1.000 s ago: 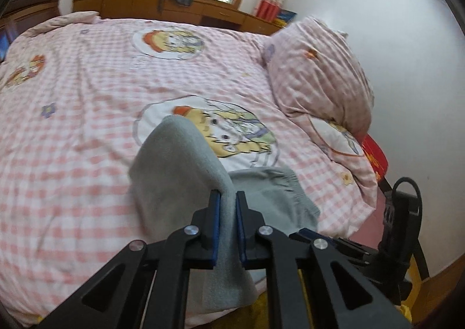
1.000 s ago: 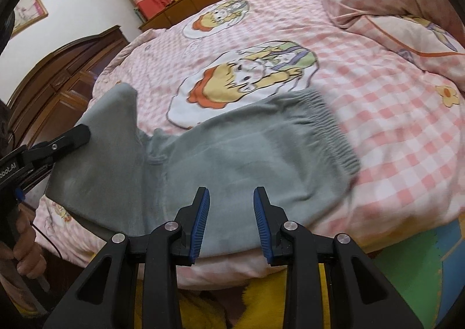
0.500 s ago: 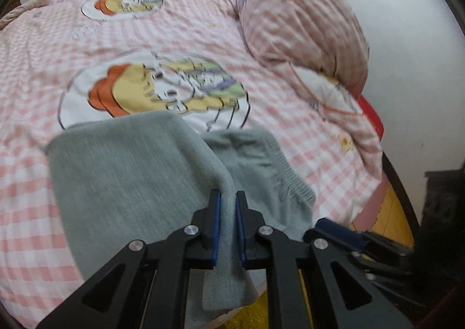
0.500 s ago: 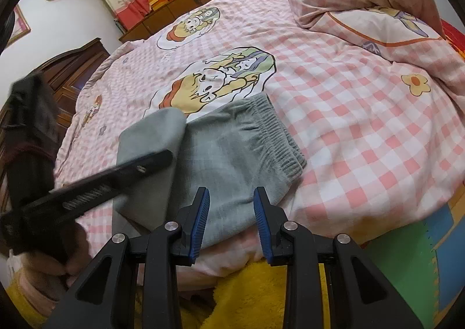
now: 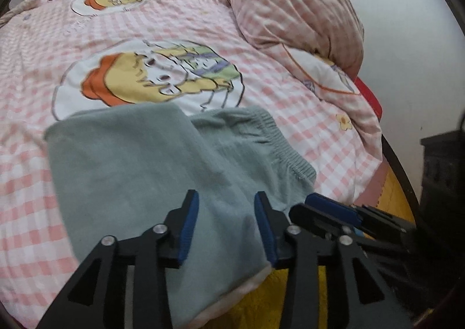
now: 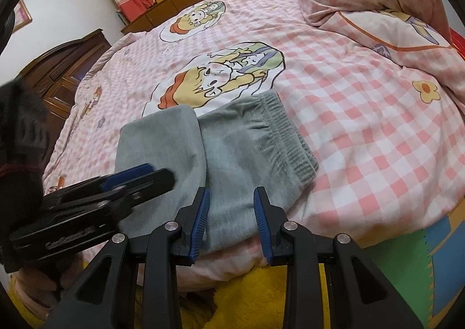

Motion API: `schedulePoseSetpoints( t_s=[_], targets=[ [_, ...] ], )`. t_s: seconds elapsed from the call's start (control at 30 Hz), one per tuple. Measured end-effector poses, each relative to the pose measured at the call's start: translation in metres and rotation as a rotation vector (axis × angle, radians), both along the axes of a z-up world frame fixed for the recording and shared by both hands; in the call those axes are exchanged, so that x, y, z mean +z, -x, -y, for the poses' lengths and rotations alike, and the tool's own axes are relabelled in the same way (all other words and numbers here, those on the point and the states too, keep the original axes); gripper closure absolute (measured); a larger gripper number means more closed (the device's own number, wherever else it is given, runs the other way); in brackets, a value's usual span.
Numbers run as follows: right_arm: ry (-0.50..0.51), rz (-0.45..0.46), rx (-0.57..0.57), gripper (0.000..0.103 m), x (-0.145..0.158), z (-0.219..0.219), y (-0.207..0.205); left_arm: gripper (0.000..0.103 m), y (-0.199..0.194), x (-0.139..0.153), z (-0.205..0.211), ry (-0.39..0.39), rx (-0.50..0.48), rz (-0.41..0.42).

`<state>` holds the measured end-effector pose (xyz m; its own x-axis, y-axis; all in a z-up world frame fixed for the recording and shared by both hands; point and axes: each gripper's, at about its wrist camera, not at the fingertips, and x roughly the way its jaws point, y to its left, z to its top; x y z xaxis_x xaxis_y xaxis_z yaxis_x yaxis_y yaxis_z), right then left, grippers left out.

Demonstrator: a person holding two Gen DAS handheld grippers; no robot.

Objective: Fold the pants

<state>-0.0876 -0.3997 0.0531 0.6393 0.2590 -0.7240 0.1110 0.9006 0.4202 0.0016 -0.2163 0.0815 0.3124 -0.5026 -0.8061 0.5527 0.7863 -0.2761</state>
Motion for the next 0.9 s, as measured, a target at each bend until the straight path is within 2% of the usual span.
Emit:
schedulePoseSetpoints(
  t_s=[0.2,0.4,0.53,0.73,0.9],
  targets=[
    [-0.026,0.000,0.052,0.071,0.001,-0.008,-0.020,0.057,0.004,0.006,-0.039,-0.084,0.099,0.071],
    [-0.050,-0.029,0.102,0.071,-0.009,-0.027,-0.040,0.056,0.000,-0.010,-0.074,-0.122,0.190,0.041],
    [-0.060,-0.056,0.114,0.071,-0.018,-0.037,-0.049,0.054,-0.002,-0.015,-0.082,-0.146,0.215,0.048],
    [-0.114,-0.108,0.104,0.071,-0.037,-0.038,-0.060,0.050,-0.005,-0.028,-0.086,-0.142,0.221,0.018],
    [-0.158,-0.099,0.099,0.071,-0.038,-0.034,-0.067,0.050,-0.007,-0.036,-0.094,-0.100,0.235,-0.019]
  ],
)
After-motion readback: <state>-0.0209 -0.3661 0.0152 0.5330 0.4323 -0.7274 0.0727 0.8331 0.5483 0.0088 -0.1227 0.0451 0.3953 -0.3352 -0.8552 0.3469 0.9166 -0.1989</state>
